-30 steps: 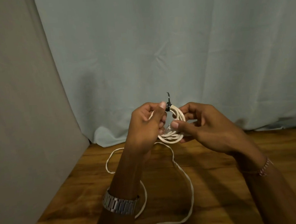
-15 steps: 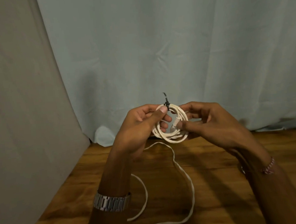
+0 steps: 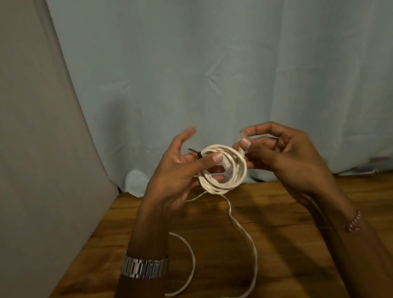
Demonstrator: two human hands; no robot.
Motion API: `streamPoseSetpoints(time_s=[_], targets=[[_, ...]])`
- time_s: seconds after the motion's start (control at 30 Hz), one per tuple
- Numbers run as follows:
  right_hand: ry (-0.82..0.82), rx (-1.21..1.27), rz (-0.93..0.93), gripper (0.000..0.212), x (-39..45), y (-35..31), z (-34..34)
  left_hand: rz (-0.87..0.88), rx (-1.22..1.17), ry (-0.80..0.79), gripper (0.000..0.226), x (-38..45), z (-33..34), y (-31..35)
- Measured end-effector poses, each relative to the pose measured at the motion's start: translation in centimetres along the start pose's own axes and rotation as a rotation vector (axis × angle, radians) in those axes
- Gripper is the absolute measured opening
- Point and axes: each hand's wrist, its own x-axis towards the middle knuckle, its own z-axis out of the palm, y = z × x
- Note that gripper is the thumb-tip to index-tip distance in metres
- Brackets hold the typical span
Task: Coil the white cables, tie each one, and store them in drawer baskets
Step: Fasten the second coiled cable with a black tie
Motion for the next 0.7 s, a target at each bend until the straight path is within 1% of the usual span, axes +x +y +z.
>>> streamPoseSetpoints(time_s=[0.03, 0.07, 0.13, 0.2, 0.23, 0.27, 0.37, 0.5, 0.6, 0.7], targets=[[0.002, -0.014, -0.009, 0.02, 0.0, 0.0, 0.0, 0.035, 0.058, -0.043, 0.086, -0.1, -0.2, 0.0], [0.008, -0.028, -0.021, 0.02, 0.0, 0.1, 0.0, 0.071, 0.122, -0.089, 0.08, -0.2, -0.4, 0.0], [0.018, -0.068, -0.049, 0.022, 0.0, 0.1, 0.1, 0.14, 0.252, -0.151, 0.056, -0.5, -0.5, -0.1], [-0.001, -0.128, -0.074, 0.031, 0.0, 0.2, 0.2, 0.199, 0.405, -0.142, 0.033, -0.6, -0.4, -0.2], [-0.01, -0.156, -0.085, 0.034, 0.0, 0.3, 0.2, 0.221, 0.476, -0.13, 0.026, -0.6, -0.5, -0.3], [-0.015, -0.173, -0.095, 0.034, -0.1, 0.3, 0.1, 0.238, 0.527, -0.126, 0.023, -0.5, -0.5, -0.4], [-0.021, -0.202, -0.099, 0.025, -0.1, 0.1, -0.1, 0.286, 0.628, -0.14, 0.021, -0.3, -0.6, -0.4], [-0.012, -0.262, -0.097, 0.019, -0.1, 0.1, 0.0, 0.357, 0.638, -0.131, 0.014, -0.2, -0.2, -0.7], [-0.024, -0.303, -0.106, 0.031, -0.2, -0.1, 0.1, 0.399, 0.626, -0.091, 0.012, -0.3, 0.6, -0.8], [-0.082, -0.372, -0.108, 0.043, -0.4, -0.1, -0.1, 0.417, 0.585, -0.056, 0.011, -0.2, 0.7, -0.9]])
